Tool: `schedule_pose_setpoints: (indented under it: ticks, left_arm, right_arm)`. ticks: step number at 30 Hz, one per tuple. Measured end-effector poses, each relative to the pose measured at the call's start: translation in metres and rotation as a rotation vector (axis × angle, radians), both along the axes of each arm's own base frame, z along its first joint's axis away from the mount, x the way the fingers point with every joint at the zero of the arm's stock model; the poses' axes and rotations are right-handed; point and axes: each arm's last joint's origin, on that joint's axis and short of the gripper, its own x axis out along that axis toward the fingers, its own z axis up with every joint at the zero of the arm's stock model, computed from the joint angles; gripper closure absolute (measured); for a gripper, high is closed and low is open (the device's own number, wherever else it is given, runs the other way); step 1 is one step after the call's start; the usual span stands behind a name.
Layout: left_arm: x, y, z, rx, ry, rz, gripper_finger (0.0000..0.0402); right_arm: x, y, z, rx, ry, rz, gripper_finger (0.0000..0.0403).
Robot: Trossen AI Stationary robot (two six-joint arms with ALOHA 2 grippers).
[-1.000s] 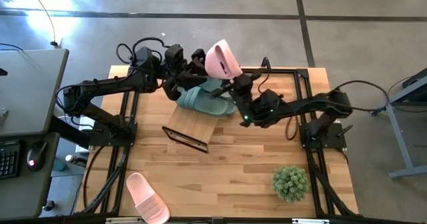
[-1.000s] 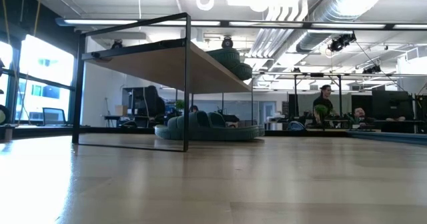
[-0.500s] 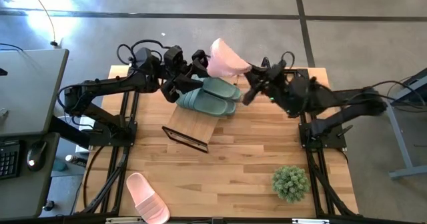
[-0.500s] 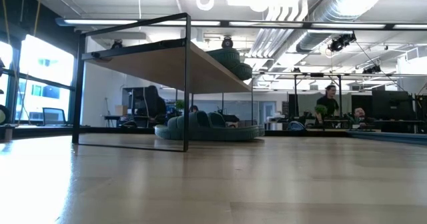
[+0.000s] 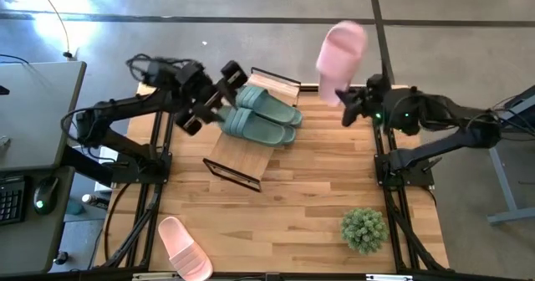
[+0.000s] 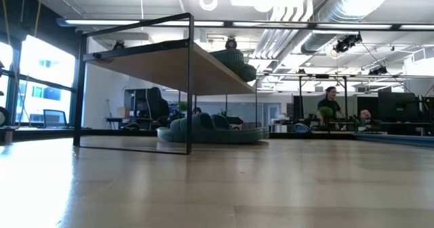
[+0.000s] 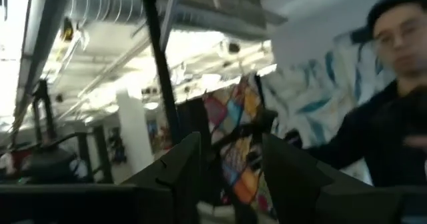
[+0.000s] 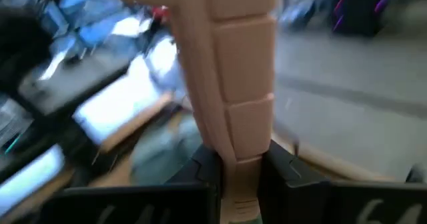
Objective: Pick and place slides into the shelf
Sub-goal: Put the pink slide under the shelf
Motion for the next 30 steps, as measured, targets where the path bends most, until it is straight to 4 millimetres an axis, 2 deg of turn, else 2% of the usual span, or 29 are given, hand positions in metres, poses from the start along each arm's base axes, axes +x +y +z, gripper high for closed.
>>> schedule_pose_setpoints:
  ticks: [8, 12, 16, 22, 25, 30]
  left_arm:
    - [-0.004, 0.01, -0.003, 0.104, 0.064, -0.046, 0.0228]
    - [-0.002, 0.018, -0.009, 0.113, 0.119, -0.039, 0.0212]
    - [-0.003, 0.02, -0.011, 0.139, 0.137, -0.056, 0.0207]
    - [-0.003, 0.02, -0.011, 0.143, 0.139, -0.06, 0.0215]
    - [-0.003, 0.019, -0.011, 0.148, 0.14, -0.065, 0.0219]
    - [-0.003, 0.02, -0.011, 0.148, 0.142, -0.066, 0.022]
  right_arm:
    - [-0.018, 0.01, -0.022, 0.502, 0.151, 0.31, 0.0375]
    - [-0.019, 0.016, -0.035, 0.771, 0.291, 0.393, 0.0375]
    - [-0.021, 0.021, -0.046, 0.937, 0.45, 0.423, 0.0375]
    - [0.001, 0.025, -0.066, 1.008, 0.582, 0.535, 0.0375]
    - [0.02, 0.023, -0.086, 1.044, 0.596, 0.609, 0.0375]
    - [0.04, 0.018, -0.127, 1.102, 0.565, 0.71, 0.0375]
